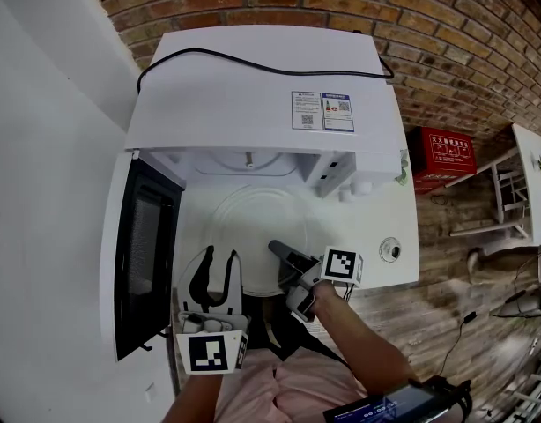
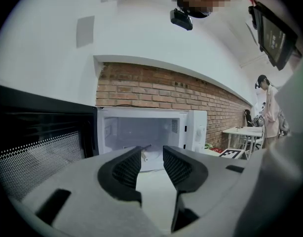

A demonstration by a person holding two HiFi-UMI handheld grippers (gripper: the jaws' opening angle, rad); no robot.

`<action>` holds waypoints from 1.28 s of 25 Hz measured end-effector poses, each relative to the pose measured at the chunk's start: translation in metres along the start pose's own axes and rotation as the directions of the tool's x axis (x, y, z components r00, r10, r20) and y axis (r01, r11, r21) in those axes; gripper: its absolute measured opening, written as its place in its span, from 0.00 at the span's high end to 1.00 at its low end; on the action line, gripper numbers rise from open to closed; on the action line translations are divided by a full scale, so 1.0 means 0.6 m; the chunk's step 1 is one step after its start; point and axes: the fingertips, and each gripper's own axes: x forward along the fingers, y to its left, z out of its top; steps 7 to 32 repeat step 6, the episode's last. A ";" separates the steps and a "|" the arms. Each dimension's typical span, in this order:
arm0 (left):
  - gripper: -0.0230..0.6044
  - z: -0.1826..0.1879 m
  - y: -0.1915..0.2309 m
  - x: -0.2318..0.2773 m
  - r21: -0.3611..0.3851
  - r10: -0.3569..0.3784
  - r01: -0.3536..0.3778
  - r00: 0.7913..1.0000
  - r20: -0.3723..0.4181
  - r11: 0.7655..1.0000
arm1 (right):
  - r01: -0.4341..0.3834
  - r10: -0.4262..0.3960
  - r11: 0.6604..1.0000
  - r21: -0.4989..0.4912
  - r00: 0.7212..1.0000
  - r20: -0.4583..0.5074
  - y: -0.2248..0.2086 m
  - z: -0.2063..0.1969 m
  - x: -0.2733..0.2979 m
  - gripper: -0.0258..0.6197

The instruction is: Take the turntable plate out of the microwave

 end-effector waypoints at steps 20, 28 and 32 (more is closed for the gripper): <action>0.73 -0.004 -0.003 -0.001 0.000 -0.001 0.001 1.000 -0.004 1.000 | -0.001 0.001 1.000 0.004 1.000 0.001 0.001 0.000 0.000 0.90; 0.73 -0.004 -0.003 -0.001 0.000 -0.001 0.001 1.000 -0.004 1.000 | -0.001 0.001 1.000 0.004 1.000 0.001 0.001 0.000 0.000 0.90; 0.73 -0.004 -0.003 -0.001 0.000 -0.001 0.001 1.000 -0.004 1.000 | -0.001 0.001 1.000 0.004 1.000 0.001 0.001 0.000 0.000 0.90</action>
